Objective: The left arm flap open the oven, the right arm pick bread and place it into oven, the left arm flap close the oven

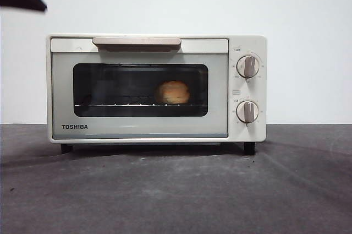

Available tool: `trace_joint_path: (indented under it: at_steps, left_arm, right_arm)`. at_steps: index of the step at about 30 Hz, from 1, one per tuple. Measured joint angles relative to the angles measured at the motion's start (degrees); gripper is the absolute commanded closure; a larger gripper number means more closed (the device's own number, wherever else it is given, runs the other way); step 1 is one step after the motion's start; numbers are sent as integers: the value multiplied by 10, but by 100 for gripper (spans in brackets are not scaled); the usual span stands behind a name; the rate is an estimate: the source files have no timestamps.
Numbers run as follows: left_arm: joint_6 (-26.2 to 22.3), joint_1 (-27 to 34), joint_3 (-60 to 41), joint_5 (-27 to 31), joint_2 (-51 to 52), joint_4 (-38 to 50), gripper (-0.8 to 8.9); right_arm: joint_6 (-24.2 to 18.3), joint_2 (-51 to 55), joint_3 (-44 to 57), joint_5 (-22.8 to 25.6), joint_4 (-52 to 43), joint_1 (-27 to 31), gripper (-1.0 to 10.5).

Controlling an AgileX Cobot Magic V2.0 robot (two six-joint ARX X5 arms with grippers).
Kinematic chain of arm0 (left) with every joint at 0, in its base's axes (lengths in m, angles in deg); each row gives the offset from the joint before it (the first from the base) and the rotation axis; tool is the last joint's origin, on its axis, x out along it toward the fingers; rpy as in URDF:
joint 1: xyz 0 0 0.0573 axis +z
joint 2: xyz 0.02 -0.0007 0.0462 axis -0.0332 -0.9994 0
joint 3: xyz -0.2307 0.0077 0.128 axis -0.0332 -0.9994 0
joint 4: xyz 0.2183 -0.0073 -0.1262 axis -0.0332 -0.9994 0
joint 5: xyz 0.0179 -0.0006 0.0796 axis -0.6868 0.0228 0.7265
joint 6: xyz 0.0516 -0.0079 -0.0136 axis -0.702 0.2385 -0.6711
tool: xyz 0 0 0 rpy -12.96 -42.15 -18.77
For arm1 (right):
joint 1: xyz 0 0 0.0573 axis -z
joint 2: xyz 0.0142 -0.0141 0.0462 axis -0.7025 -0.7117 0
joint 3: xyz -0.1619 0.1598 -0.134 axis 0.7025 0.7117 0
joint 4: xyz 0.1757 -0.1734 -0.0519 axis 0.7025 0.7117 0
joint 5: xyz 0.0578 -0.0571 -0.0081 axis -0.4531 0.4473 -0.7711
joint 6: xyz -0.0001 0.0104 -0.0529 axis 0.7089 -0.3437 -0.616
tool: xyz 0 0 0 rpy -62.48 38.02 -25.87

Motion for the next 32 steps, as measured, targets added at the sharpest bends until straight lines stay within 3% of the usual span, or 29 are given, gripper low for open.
trace_joint_path:
  at_steps: [8,14,27,28,32]
  left_arm:
    - [-94,-64,87,114,70,-200,797]
    - [-119,-82,93,139,112,-284,798]
    - [-134,-83,93,140,141,-317,797]
    - [-134,-83,93,140,141,-317,797]
    - [-134,-83,93,140,141,-317,797]
  right_arm:
    - [0,-31,0,4,-11,0,536]
    - [0,-43,0,4,-28,0,536]
    - [0,-47,0,9,-35,0,540]
    - [0,-47,0,11,-35,0,578]
    - [0,-47,0,15,-35,0,951]
